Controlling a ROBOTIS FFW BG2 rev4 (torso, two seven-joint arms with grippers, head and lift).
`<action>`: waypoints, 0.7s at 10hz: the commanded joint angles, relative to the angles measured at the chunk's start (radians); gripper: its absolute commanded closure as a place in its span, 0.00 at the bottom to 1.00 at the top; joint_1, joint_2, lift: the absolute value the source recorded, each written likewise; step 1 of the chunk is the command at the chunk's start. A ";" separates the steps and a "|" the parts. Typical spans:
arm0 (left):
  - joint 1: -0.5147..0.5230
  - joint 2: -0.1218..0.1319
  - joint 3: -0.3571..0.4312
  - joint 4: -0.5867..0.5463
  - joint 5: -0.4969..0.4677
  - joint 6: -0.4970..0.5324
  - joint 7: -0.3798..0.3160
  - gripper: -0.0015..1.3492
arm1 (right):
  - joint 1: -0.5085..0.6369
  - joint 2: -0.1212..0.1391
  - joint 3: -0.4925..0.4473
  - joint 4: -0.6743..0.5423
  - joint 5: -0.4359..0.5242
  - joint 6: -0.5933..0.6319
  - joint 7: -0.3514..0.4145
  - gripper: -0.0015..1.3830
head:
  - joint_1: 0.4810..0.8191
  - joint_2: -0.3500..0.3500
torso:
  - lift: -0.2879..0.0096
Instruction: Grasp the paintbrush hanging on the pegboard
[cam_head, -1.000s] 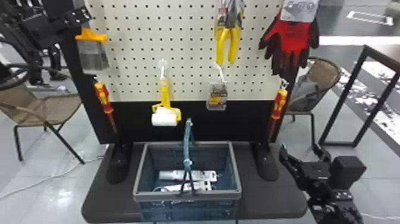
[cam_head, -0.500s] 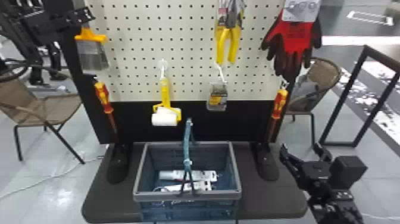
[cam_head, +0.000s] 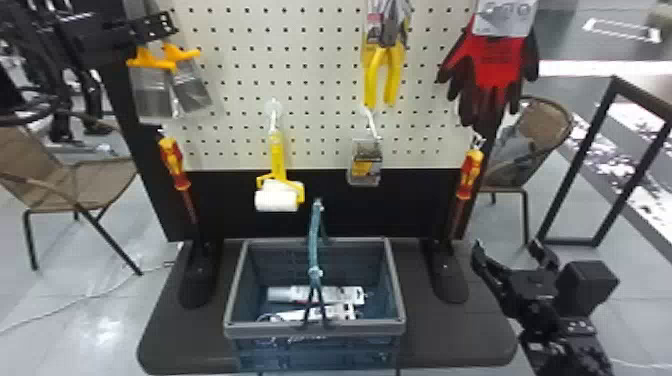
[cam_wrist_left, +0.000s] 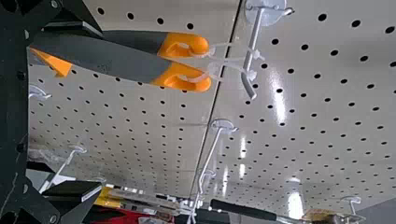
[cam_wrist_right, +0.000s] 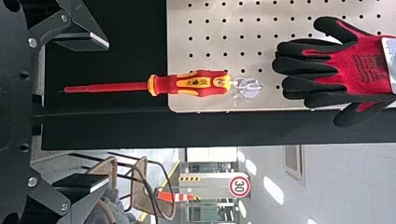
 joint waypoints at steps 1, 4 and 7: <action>-0.014 0.009 -0.027 0.016 -0.012 -0.003 -0.006 0.15 | -0.002 -0.001 0.000 0.001 0.001 -0.001 0.000 0.20 | 0.20 0.50 | 0.63; -0.005 -0.005 -0.029 0.006 -0.035 -0.019 -0.002 0.84 | 0.002 -0.004 0.000 0.003 -0.002 -0.001 0.000 0.20 | 0.20 0.50 | 0.63; -0.002 -0.007 -0.026 -0.002 -0.029 -0.018 0.011 0.90 | 0.004 -0.005 0.000 0.006 -0.005 -0.001 0.000 0.20 | 0.20 0.50 | 0.63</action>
